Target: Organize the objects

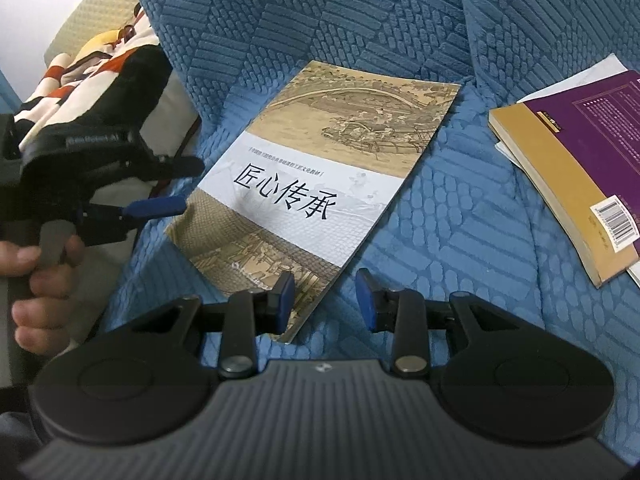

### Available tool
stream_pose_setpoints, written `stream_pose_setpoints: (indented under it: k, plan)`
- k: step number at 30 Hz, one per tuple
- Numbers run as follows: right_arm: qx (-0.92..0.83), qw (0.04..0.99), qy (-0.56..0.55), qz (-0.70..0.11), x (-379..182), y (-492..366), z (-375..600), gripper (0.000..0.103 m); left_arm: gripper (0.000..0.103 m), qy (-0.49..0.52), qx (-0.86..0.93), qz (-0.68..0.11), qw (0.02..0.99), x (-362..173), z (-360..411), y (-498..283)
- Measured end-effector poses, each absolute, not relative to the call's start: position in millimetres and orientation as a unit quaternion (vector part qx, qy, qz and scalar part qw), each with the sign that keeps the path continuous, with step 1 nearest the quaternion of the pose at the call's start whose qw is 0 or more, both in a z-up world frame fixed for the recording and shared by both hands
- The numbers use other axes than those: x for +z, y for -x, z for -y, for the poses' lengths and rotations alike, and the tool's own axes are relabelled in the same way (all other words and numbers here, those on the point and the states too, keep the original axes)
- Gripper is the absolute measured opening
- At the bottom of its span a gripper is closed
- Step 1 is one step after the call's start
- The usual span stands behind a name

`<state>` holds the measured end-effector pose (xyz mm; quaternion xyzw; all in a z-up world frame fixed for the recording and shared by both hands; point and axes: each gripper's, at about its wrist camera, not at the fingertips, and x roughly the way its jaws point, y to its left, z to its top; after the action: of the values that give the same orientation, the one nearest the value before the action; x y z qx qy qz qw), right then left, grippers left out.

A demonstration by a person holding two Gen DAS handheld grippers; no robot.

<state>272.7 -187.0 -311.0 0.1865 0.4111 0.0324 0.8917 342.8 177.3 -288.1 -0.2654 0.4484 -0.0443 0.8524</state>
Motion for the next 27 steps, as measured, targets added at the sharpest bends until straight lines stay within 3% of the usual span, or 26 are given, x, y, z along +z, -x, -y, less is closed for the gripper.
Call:
stream_pose_setpoints:
  k: [14,19,27]
  plan:
    - [0.030,0.893,-0.185,-0.409,-311.0,-270.2,187.1,0.036,0.053,0.202,0.001,-0.463,0.863,-296.2,-175.3,-344.1]
    - [0.030,0.892,-0.191,-0.408,-311.0,-269.5,187.7,0.036,0.064,0.190,-0.012,-0.463,0.866,-296.8,-164.3,-344.5]
    - [0.031,0.884,-0.229,-0.405,-311.4,-269.2,193.8,0.038,0.062,0.301,-0.053,-0.455,0.836,-299.2,-185.5,-342.9]
